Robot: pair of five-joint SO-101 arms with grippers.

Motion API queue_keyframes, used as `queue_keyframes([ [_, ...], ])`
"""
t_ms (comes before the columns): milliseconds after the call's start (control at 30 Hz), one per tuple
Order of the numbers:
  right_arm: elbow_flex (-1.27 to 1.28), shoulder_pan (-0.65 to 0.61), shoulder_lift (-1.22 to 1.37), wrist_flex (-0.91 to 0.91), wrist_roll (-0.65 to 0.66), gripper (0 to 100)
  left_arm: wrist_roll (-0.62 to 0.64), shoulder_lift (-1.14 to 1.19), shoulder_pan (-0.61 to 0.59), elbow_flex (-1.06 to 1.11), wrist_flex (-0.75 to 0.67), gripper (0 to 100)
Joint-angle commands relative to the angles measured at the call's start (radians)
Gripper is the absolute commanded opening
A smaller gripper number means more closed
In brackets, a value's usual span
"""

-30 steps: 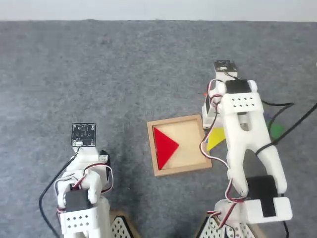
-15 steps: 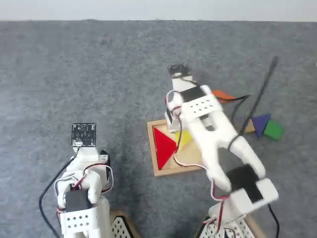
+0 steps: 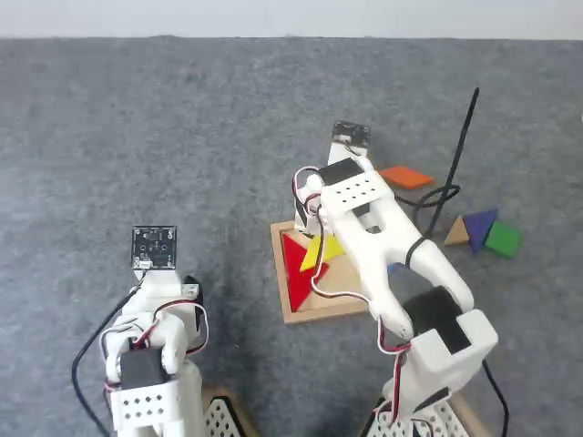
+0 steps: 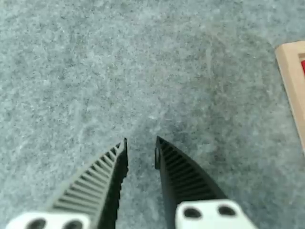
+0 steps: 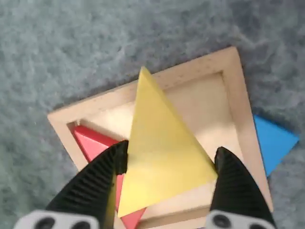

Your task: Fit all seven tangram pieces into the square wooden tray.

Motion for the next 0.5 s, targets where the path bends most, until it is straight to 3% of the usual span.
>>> queue_keyframes([
  [0, -0.051, -0.005, -0.013, -0.024, -0.092, 17.3, -0.002, -0.020, -0.005, -0.013, 0.003, 9],
  [200, -0.048, -0.004, -0.012, -0.053, -0.199, 17.4, -0.002, -0.020, -0.005, -0.013, 0.003, 9],
  [467, -0.046, -0.024, -0.010, -0.105, -0.446, 17.4, -0.002, -0.020, -0.005, -0.013, 0.003, 9],
])
